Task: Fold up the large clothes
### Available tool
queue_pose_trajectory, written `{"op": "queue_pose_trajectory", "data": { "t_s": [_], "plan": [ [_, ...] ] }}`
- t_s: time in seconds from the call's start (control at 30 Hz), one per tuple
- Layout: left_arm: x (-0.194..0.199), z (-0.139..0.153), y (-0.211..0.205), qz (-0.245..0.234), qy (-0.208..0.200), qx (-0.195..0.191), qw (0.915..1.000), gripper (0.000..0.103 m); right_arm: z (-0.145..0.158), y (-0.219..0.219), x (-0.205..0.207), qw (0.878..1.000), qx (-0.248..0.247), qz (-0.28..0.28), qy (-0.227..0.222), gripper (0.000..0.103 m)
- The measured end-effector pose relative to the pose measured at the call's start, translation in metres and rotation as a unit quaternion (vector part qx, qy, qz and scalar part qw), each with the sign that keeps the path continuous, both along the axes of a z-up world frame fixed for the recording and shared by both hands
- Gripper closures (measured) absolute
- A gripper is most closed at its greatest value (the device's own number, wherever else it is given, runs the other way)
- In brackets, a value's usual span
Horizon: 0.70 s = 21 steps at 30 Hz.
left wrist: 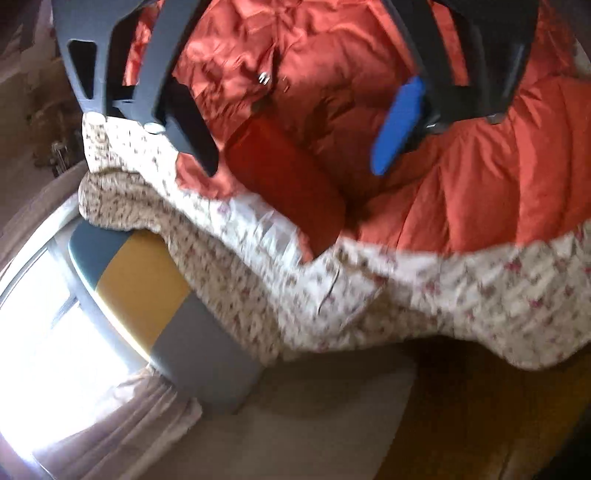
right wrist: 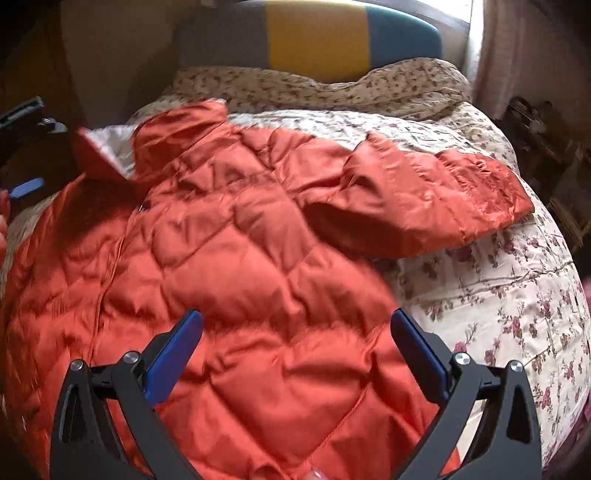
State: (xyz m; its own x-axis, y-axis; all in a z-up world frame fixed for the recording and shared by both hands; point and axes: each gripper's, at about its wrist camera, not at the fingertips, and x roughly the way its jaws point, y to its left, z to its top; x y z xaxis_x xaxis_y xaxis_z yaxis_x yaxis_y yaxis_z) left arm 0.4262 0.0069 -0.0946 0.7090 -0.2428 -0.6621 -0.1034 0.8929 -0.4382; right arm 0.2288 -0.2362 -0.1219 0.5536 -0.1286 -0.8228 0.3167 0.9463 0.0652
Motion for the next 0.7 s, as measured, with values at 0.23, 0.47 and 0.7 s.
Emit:
{"op": "queue_pose_trajectory", "data": {
  "t_s": [0.23,0.47,0.7],
  "plan": [
    [0.050,-0.020,-0.021,-0.023,0.054,0.076,0.9954,0.043,0.012,-0.008,0.046,1.000,-0.024,-0.010,-0.003,0.002],
    [0.033,-0.053,0.004,-0.017,0.066,0.057,0.9961,0.044,0.005,-0.001,0.080,1.000,-0.023,0.002,0.008,0.002],
    [0.023,-0.063,0.016,-0.021,0.065,0.056,0.9961,0.052,0.001,0.007,0.094,0.999,-0.028,0.012,0.011,0.002]
  ]
}}
